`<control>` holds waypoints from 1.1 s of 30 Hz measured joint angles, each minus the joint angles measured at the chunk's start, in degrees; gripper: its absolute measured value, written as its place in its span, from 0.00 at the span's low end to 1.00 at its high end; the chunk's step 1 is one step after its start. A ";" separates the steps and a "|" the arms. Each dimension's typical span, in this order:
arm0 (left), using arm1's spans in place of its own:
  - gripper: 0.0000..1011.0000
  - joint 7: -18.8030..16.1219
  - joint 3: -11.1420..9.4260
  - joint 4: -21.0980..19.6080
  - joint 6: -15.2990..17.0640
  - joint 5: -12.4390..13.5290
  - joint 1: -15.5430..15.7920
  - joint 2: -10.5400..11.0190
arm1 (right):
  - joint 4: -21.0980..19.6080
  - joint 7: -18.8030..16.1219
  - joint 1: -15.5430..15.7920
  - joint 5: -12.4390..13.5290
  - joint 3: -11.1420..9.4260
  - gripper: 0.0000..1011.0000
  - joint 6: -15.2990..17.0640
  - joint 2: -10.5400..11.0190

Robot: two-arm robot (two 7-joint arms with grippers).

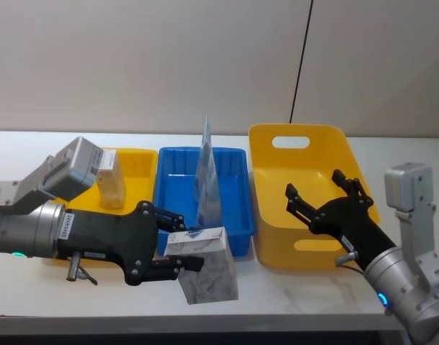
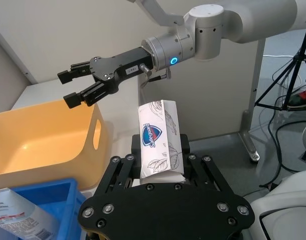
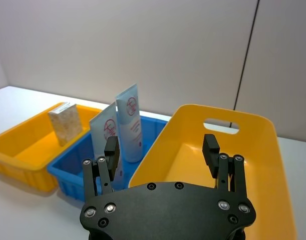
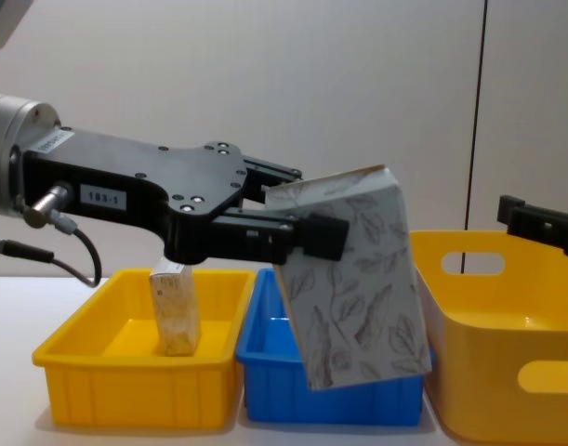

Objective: Bimanual collaborative sorting of washing and personal care products

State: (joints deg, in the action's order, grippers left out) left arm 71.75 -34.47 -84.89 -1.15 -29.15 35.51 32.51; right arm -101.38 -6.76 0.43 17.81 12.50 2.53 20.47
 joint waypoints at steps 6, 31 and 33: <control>0.36 0.10 -0.07 0.06 -0.04 -0.01 0.03 -0.02 | -0.57 -3.84 -0.18 2.20 -0.66 0.99 1.05 1.74; 0.36 0.24 -0.17 0.14 -0.08 -0.01 0.10 -0.01 | -4.47 -23.52 0.90 14.31 -3.44 0.99 7.35 13.38; 0.36 0.25 -0.17 0.14 -0.08 -0.01 0.10 -0.01 | -4.75 -25.31 0.98 15.28 -3.47 0.99 7.71 14.48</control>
State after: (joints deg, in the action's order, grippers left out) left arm 72.00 -34.63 -84.75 -1.23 -29.16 35.61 32.50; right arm -106.13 -32.07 1.41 33.08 9.03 10.25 34.95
